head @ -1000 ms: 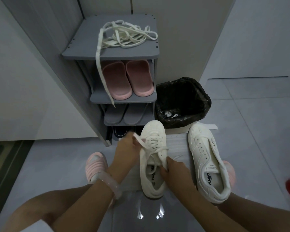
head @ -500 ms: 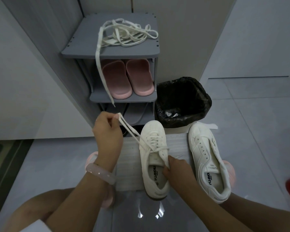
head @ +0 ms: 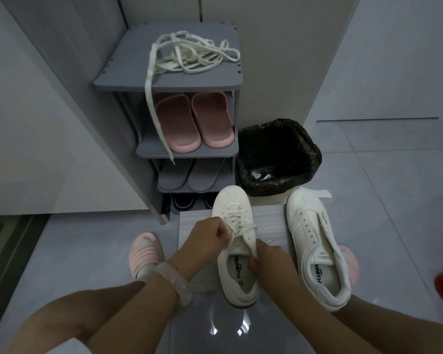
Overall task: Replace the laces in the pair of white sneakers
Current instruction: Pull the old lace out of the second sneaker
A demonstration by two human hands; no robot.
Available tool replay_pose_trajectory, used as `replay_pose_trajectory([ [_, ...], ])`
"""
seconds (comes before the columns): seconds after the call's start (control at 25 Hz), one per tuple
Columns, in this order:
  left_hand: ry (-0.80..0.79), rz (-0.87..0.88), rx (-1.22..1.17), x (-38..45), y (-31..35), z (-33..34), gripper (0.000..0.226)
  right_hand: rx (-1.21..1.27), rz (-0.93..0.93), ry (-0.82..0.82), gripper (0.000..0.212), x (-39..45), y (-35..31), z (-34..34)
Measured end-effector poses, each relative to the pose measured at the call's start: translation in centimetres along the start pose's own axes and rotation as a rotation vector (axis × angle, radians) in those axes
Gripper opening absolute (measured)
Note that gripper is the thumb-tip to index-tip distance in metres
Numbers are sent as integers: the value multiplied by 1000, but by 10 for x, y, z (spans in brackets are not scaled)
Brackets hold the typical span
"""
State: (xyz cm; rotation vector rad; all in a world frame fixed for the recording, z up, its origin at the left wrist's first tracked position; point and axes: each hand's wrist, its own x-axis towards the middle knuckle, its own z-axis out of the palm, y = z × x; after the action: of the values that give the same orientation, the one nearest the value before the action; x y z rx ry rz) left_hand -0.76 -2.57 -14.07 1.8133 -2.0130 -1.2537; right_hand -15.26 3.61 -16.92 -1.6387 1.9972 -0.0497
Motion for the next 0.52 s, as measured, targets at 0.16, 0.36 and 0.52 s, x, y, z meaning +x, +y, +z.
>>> replay_pose_trajectory([
  [0.16, 219, -13, -245, -3, 11, -6, 29, -13, 45, -3, 24, 2, 2, 0],
  [0.36, 191, -60, -207, -1, 6, -24, 9, 34, -14, -12, 37, -6, -5, -5],
  [0.52, 97, -34, 238, -2, -2, -20, 37, 105, -133, 284, 36, 1, -12, -25],
])
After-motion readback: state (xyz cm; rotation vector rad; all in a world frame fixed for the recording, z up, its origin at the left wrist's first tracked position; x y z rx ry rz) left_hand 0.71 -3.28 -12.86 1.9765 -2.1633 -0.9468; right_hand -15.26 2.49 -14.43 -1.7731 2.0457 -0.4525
